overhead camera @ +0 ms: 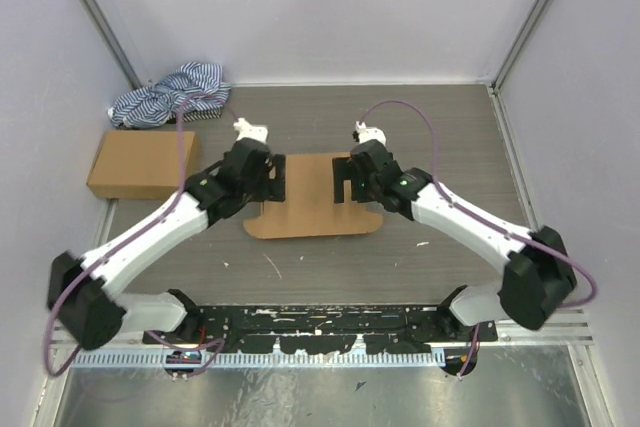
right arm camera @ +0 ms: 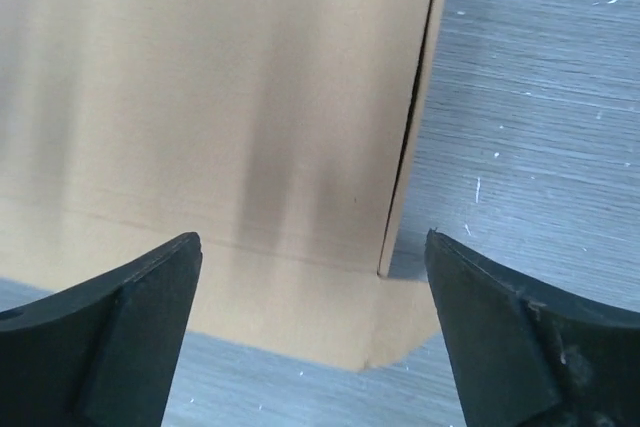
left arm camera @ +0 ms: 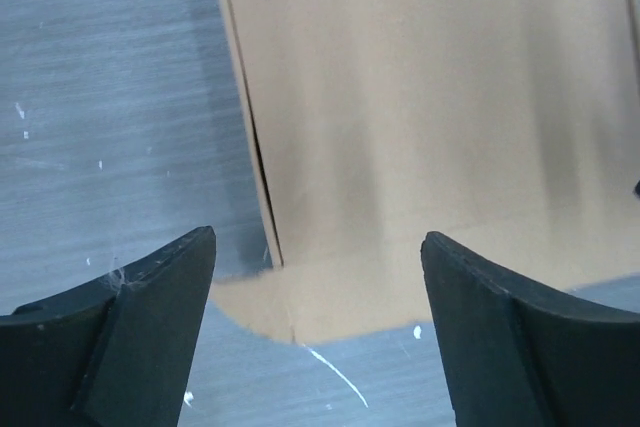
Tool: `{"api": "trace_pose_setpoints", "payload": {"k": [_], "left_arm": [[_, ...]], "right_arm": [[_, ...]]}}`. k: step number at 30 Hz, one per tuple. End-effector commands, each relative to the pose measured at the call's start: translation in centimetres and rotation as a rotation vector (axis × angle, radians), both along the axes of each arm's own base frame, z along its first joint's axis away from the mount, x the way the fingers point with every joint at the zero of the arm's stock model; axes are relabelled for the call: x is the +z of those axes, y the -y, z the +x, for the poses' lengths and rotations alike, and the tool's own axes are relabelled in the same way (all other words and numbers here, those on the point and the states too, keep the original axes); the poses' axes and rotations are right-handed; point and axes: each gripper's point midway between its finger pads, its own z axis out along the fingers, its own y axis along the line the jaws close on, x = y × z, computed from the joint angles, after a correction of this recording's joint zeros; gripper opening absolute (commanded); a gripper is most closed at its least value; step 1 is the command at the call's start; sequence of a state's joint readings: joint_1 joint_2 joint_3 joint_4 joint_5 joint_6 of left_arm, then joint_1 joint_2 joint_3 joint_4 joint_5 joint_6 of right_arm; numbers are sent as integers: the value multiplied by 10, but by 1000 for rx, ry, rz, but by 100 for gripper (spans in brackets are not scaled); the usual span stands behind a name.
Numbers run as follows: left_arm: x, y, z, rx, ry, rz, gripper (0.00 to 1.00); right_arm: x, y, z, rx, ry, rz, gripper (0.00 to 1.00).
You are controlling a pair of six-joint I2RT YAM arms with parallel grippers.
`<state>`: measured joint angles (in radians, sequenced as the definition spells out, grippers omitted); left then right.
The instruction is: Fold the paper box
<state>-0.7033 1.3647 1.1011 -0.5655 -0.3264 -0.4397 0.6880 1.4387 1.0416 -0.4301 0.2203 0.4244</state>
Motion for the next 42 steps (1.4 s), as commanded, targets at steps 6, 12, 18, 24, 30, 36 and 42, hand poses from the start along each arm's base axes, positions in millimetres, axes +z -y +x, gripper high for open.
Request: {"api": "trace_pose_setpoints", "payload": {"k": [6, 12, 18, 24, 30, 36, 42], "left_arm": [[-33, -26, -57, -8, 94, -242, 98], [-38, -29, -61, -17, 126, -263, 98], [-38, -28, -56, -32, 110, -218, 98], [-50, -21, -52, -60, 82, -184, 98], [-62, -18, -50, -80, 38, -141, 98], [-65, -8, -53, -115, 13, -171, 99], [-72, 1, -60, -141, -11, -224, 100]], "right_arm": [[-1, 20, -48, 15, 13, 116, 100], [-22, 19, -58, 23, -21, 138, 100], [-23, 12, -57, 58, -30, 145, 99], [-32, 11, -56, 65, -54, 118, 98], [-36, 10, -57, 70, -65, 113, 97], [-38, 6, -58, 88, -79, 123, 97], [-41, -6, -63, 133, -100, 157, 94]]}}
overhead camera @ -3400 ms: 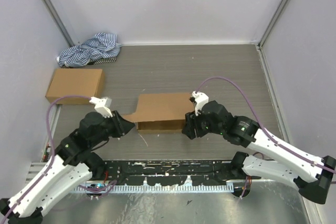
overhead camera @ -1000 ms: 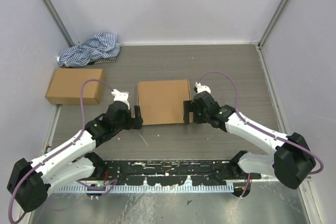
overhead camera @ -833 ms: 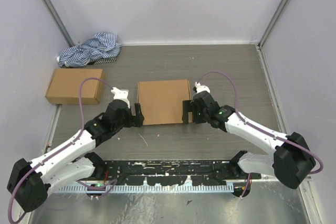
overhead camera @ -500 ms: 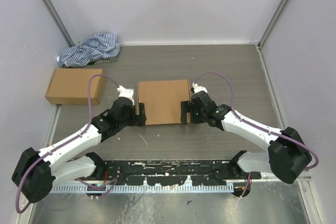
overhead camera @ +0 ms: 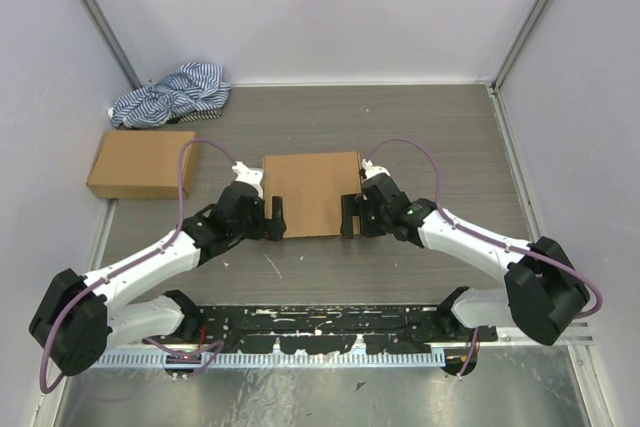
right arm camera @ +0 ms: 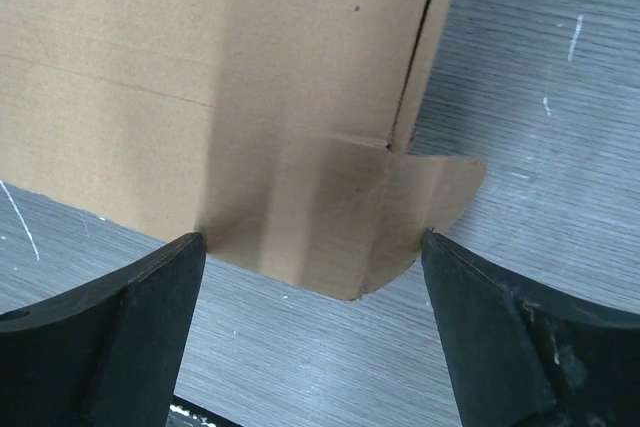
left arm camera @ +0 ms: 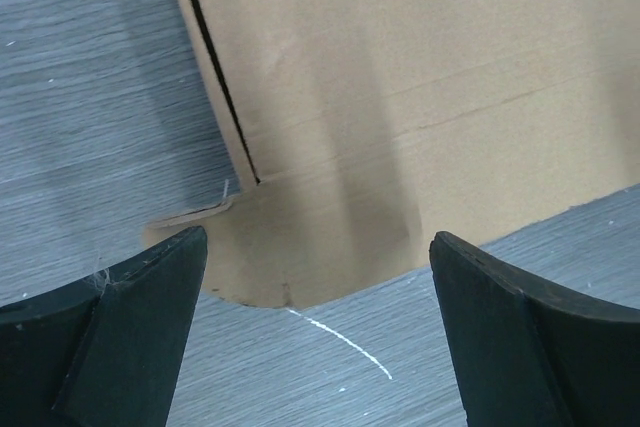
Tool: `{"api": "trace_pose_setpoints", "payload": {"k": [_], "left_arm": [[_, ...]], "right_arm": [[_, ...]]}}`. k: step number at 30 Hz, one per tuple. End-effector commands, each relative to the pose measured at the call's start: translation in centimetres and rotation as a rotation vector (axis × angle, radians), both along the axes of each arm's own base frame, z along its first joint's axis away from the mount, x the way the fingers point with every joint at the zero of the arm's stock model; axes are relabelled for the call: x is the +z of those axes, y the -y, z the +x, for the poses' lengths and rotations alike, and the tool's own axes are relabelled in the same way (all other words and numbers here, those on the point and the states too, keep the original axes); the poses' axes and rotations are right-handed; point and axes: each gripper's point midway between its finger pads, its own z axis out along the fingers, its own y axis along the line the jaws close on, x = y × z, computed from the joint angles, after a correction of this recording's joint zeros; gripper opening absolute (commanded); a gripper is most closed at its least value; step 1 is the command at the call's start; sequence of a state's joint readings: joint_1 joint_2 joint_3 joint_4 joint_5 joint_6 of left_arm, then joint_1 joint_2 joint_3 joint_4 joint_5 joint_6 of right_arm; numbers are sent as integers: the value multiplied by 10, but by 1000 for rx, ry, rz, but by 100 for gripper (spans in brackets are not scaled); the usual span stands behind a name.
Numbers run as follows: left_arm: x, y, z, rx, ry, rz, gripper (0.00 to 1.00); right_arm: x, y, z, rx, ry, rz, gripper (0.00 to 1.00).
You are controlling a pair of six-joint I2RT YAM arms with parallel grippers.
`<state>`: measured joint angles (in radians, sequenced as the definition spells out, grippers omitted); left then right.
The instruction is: Fold the paper box
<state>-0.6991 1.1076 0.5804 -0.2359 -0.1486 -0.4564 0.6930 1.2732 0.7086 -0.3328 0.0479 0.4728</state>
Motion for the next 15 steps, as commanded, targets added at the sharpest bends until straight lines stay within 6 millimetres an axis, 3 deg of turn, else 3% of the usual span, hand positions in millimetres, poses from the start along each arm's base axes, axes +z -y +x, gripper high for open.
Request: {"api": "trace_pose_setpoints", "payload": {"k": [1, 15], "left_arm": [[7, 15, 3, -31, 19, -81, 99], [-5, 26, -8, -71, -46, -123, 97]], "right_arm": [[18, -23, 10, 47, 50, 80, 94], [28, -35, 2, 85, 63, 102, 91]]}}
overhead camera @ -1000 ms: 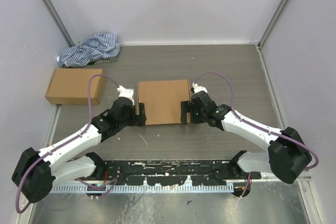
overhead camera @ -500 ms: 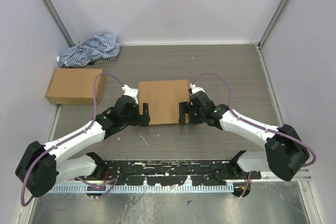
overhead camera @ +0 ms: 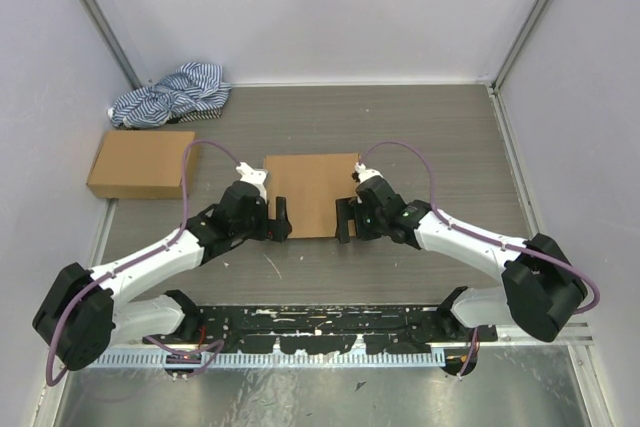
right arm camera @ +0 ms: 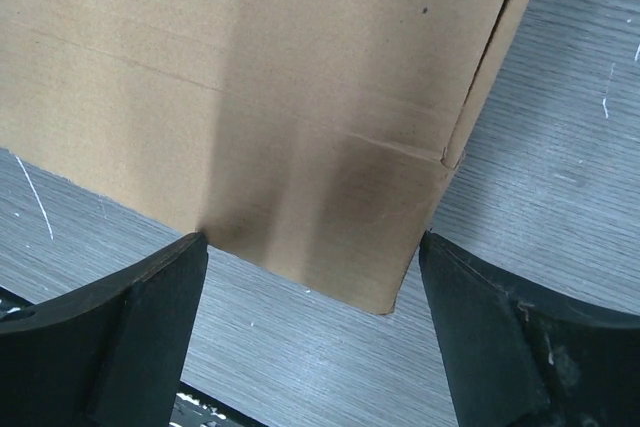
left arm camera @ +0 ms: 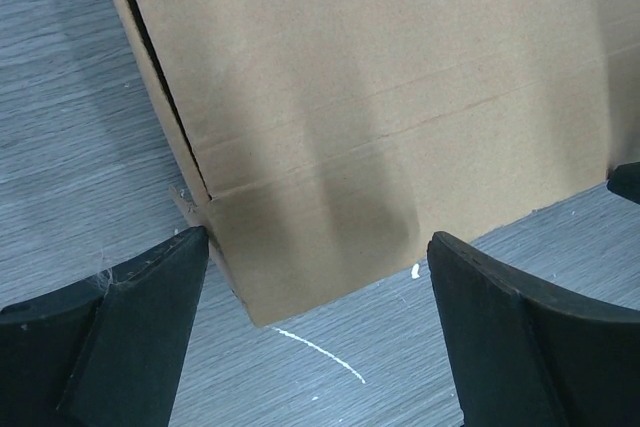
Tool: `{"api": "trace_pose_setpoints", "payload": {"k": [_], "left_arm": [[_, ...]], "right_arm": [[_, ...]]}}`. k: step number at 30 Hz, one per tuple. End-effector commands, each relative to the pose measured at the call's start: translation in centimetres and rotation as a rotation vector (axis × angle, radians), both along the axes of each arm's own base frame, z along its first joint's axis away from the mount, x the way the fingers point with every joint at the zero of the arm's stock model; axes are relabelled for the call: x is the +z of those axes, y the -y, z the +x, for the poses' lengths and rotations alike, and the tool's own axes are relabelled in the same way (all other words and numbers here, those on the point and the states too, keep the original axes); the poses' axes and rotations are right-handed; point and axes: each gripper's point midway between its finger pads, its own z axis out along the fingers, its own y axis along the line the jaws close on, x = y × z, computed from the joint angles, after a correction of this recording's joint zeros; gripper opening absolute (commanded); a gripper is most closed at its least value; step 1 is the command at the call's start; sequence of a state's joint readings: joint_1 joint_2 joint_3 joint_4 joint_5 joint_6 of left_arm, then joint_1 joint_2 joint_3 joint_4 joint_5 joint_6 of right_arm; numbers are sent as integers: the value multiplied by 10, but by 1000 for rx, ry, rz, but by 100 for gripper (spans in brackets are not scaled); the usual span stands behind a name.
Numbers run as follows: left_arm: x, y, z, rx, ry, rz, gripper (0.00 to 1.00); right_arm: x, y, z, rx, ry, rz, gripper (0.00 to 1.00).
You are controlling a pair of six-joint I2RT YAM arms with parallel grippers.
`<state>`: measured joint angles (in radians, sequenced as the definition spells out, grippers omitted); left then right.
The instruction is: Fold the paper box
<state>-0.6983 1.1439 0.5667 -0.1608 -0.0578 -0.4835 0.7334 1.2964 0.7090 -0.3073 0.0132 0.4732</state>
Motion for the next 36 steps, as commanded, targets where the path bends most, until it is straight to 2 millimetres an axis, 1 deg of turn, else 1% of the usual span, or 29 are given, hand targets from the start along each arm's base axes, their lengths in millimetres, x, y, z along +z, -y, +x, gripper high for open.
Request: {"api": "trace_pose_setpoints", "payload": {"k": [1, 5, 10, 19, 27, 36], "left_arm": [[-1, 8, -7, -31, -19, -48, 96], [2, 11, -11, -42, -35, -69, 95], [9, 13, -16, -51, -52, -95, 93], [20, 14, -23, -71, -123, -56, 90], [29, 12, -23, -74, -153, -18, 89], [31, 6, -26, -77, -175, 25, 89]], "right_arm": [[32, -19, 11, 27, 76, 90, 91], [36, -26, 6, 52, 71, 117, 89], [38, -28, 5, 57, 65, 110, 83], [34, -19, 4, 41, 47, 38, 79], [46, -13, 1, 52, 50, -9, 79], [36, -8, -3, 73, 14, -59, 79]]}}
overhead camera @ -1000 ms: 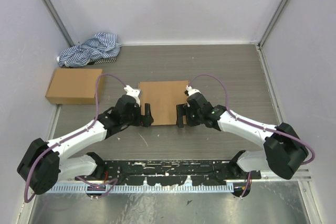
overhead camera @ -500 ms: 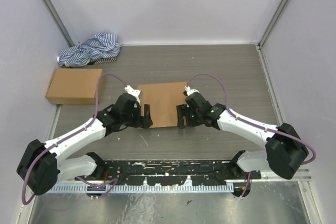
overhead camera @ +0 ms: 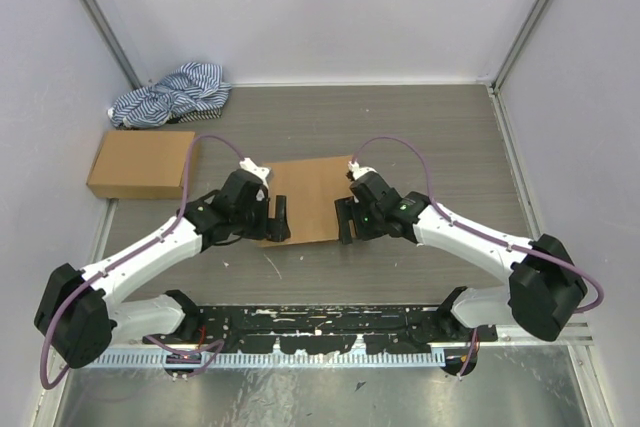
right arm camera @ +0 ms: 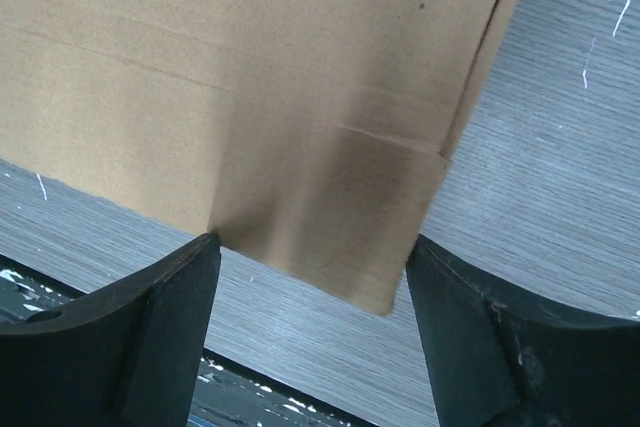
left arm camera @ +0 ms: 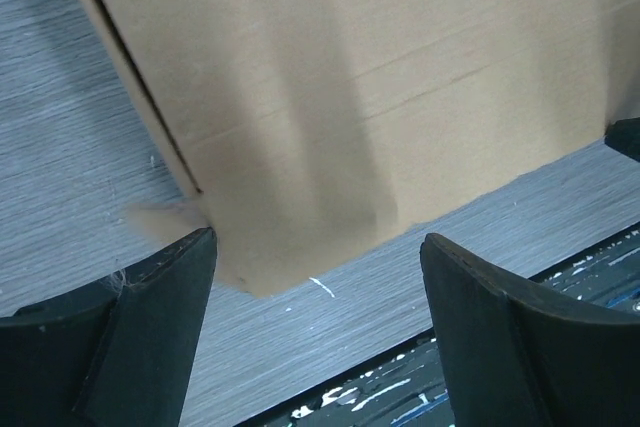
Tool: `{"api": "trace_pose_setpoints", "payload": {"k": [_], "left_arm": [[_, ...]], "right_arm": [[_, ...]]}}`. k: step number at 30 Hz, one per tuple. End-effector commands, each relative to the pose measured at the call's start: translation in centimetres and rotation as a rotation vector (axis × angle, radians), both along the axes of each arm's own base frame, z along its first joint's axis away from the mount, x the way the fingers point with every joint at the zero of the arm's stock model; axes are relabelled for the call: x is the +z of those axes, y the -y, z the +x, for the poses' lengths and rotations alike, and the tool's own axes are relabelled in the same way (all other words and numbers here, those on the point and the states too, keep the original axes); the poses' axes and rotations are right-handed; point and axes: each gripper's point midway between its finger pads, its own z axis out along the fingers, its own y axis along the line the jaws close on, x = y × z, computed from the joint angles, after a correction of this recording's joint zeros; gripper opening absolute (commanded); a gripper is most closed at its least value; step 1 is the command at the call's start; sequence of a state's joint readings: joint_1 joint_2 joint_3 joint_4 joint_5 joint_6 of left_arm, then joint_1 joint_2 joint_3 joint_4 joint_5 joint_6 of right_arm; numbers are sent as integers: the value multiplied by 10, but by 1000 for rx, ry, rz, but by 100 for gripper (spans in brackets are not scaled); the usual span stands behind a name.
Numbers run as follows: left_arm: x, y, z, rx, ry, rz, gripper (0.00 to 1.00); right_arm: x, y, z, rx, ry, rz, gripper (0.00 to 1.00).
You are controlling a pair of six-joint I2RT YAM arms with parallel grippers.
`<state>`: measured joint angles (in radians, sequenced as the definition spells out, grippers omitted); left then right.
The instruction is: Fold the paper box
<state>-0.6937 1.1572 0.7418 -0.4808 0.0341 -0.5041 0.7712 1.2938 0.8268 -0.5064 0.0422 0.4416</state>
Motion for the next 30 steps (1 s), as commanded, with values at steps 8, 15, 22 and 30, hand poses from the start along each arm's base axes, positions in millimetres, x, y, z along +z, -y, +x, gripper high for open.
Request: {"api": "trace_pose_setpoints", "payload": {"k": [8, 15, 22, 30], "left_arm": [[11, 5, -4, -44, -16, -3, 90], [13, -31, 10, 38, 87, 156, 98], [3, -34, 18, 66, 138, 153, 98], [-26, -29, 8, 43, 47, 156, 99]], "right_arm": [[6, -10, 1, 51, -10, 1, 79], [12, -1, 11, -17, 49, -19, 88], [11, -12, 22, -34, 57, 4, 89], [6, -22, 21, -36, 36, 53, 86]]}}
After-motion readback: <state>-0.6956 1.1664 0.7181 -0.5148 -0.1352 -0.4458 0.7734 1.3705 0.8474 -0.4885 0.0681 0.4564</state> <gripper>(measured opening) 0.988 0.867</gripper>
